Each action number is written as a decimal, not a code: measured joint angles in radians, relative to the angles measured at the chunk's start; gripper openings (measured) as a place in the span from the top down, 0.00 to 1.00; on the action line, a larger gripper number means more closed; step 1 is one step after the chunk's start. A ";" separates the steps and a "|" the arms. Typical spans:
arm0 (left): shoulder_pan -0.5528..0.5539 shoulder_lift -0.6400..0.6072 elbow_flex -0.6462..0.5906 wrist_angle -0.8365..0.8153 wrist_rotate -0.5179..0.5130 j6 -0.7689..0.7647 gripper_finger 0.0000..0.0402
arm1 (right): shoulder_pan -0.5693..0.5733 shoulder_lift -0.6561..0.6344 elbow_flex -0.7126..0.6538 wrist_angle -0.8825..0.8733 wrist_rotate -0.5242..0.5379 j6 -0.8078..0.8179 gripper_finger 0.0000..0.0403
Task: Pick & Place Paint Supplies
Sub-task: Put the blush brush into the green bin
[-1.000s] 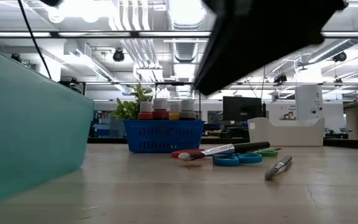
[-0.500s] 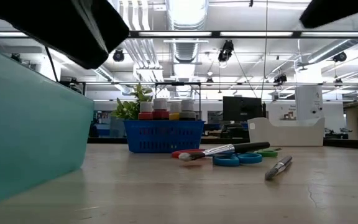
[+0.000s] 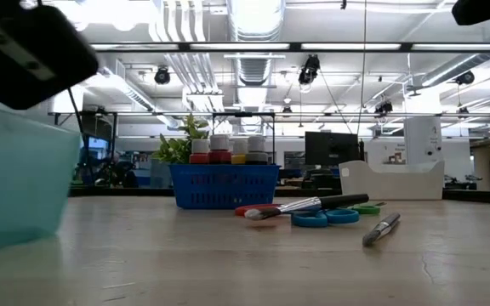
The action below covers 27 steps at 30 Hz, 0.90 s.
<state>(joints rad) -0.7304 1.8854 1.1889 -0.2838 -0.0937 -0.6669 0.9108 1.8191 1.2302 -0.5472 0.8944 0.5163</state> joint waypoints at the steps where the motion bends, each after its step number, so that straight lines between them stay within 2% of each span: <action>1: -0.006 -0.001 0.000 -0.011 0.001 -0.009 1.00 | 0.000 0.000 0.001 0.000 0.000 0.000 0.98; 4: -0.015 -0.003 0.000 -0.017 -0.010 -0.014 1.00 | -0.001 0.000 0.005 0.000 0.003 -0.001 0.98; 8: -0.012 -0.004 -0.002 -0.017 -0.074 0.042 1.00 | -0.001 0.000 0.006 0.004 0.020 -0.008 0.98; 14: 0.048 -0.005 -0.005 -0.041 -0.124 0.091 1.00 | -0.001 0.000 0.007 0.006 0.024 -0.010 0.98; 21: 0.082 -0.005 -0.005 -0.124 -0.098 0.090 1.00 | -0.001 0.000 0.007 0.007 0.024 -0.009 0.98; 27: 0.076 -0.005 -0.005 -0.211 -0.089 0.020 1.00 | 0.001 0.000 0.007 0.007 0.024 -0.009 0.98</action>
<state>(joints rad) -0.6542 1.8801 1.1843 -0.4950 -0.1830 -0.6465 0.9119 1.8194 1.2373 -0.5404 0.9188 0.5072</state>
